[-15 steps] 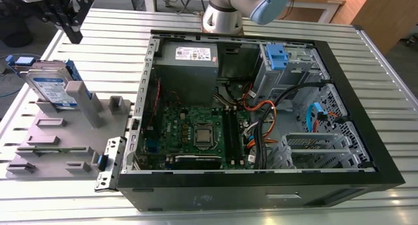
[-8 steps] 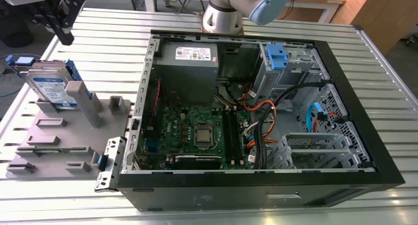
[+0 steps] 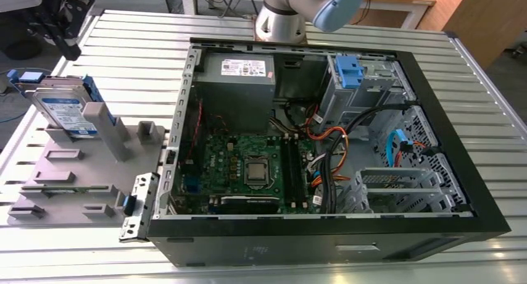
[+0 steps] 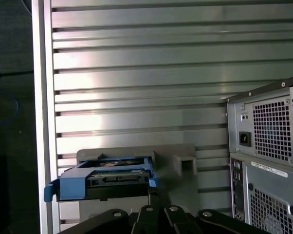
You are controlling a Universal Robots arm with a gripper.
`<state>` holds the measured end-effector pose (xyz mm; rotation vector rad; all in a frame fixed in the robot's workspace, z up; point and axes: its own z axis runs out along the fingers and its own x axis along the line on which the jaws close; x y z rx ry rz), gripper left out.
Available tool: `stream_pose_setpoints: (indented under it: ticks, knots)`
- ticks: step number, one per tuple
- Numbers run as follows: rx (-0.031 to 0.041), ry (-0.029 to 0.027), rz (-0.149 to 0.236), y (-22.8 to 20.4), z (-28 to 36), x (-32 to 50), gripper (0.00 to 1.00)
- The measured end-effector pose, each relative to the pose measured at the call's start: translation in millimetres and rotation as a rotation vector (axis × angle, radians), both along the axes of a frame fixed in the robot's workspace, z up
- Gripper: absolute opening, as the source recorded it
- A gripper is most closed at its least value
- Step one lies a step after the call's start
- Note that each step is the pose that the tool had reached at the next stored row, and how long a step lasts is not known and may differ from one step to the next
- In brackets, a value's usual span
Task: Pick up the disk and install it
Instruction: 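Reach for the disk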
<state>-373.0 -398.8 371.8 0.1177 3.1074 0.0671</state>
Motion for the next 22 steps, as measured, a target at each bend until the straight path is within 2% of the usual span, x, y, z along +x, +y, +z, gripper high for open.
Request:
stream_pose_setpoints:
  ticks: [11,22]
  knots:
    - [-0.0007,0.0,0.0,0.0,-9.7,-23.9,0.11]
    - [-0.0019,0.0007,0.0,0.0,-17.7,-42.0,0.11]
